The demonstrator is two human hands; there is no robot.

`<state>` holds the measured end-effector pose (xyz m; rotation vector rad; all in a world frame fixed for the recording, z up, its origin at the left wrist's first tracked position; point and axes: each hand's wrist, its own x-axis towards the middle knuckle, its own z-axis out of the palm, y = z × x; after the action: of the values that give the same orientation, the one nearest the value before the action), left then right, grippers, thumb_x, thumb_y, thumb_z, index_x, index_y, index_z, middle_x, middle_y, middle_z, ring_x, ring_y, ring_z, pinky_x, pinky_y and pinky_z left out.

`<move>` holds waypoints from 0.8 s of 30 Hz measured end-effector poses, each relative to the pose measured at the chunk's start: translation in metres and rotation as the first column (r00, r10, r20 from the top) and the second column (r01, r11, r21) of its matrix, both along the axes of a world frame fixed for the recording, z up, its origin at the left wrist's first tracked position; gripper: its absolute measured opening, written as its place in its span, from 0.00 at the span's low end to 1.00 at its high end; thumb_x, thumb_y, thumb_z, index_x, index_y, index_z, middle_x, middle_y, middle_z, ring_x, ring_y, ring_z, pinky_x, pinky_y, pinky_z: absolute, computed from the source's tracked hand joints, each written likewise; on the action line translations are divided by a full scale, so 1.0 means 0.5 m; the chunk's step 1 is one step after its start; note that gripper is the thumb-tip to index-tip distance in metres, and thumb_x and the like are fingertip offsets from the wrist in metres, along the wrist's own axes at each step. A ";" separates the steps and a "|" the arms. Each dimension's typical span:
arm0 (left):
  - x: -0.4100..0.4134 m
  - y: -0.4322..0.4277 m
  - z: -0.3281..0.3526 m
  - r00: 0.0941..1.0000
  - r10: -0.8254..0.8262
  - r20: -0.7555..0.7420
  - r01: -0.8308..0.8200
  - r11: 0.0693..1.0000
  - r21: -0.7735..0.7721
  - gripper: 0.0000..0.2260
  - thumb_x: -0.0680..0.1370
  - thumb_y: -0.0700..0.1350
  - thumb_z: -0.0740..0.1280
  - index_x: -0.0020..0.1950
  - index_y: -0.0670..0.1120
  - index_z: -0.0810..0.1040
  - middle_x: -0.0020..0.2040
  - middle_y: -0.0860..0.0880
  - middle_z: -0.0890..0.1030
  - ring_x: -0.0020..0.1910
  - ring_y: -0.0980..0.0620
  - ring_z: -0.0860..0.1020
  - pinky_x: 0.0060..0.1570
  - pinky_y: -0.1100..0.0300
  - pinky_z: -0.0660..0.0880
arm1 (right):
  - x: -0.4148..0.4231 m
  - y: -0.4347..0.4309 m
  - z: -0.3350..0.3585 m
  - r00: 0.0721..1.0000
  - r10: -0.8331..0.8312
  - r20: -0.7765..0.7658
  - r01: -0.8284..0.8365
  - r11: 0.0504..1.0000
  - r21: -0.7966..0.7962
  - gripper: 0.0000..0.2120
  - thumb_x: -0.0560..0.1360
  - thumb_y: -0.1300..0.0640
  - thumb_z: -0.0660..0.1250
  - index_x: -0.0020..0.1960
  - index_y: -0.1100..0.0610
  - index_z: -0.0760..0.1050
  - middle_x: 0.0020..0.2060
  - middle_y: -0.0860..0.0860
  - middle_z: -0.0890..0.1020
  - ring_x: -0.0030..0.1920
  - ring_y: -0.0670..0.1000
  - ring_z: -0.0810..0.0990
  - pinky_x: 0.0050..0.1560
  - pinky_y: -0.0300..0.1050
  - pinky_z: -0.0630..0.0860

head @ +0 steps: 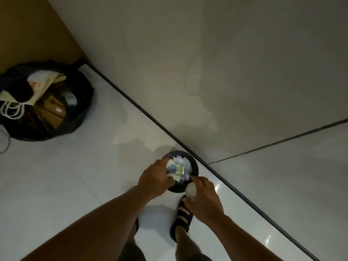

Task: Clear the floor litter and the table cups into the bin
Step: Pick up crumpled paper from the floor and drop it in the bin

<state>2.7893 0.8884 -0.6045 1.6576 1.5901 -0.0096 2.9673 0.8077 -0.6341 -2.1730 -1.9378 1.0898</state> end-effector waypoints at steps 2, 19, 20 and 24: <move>0.011 0.042 -0.114 0.999 -0.051 -0.014 0.051 0.999 0.011 0.29 0.75 0.50 0.68 0.74 0.48 0.63 0.64 0.47 0.75 0.60 0.48 0.75 0.52 0.67 0.65 | -0.006 0.033 -0.097 0.997 -0.073 0.015 0.073 0.997 -0.023 0.34 0.73 0.47 0.69 0.74 0.51 0.60 0.68 0.49 0.68 0.66 0.50 0.67 0.60 0.39 0.71; -0.052 0.125 -0.382 0.914 -0.392 -0.105 0.377 0.916 -0.140 0.39 0.71 0.56 0.69 0.76 0.49 0.53 0.73 0.46 0.61 0.70 0.45 0.60 0.64 0.50 0.66 | -0.101 0.037 -0.321 0.910 -0.402 0.104 0.414 0.891 -0.185 0.38 0.74 0.41 0.66 0.77 0.50 0.53 0.74 0.50 0.60 0.73 0.53 0.60 0.67 0.52 0.71; -0.045 0.139 -0.345 0.895 -0.433 -0.105 0.421 0.899 -0.120 0.39 0.71 0.56 0.70 0.76 0.49 0.53 0.73 0.46 0.61 0.71 0.44 0.60 0.65 0.49 0.66 | -0.100 0.040 -0.285 0.903 -0.415 0.109 0.428 0.887 -0.172 0.38 0.73 0.41 0.66 0.77 0.50 0.54 0.74 0.51 0.60 0.73 0.53 0.60 0.67 0.52 0.71; -0.001 0.183 -0.152 0.801 -0.594 -0.079 0.595 0.804 -0.013 0.39 0.72 0.56 0.70 0.77 0.49 0.54 0.75 0.47 0.59 0.73 0.44 0.57 0.68 0.47 0.64 | -0.093 0.048 -0.109 0.848 -0.516 0.118 0.527 0.844 -0.098 0.39 0.73 0.41 0.67 0.77 0.49 0.54 0.76 0.52 0.59 0.75 0.54 0.57 0.67 0.53 0.68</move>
<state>2.7890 0.9801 -0.6805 2.1276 1.0557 -0.3970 2.9210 0.8319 -0.6887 -2.6237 -1.1844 1.0444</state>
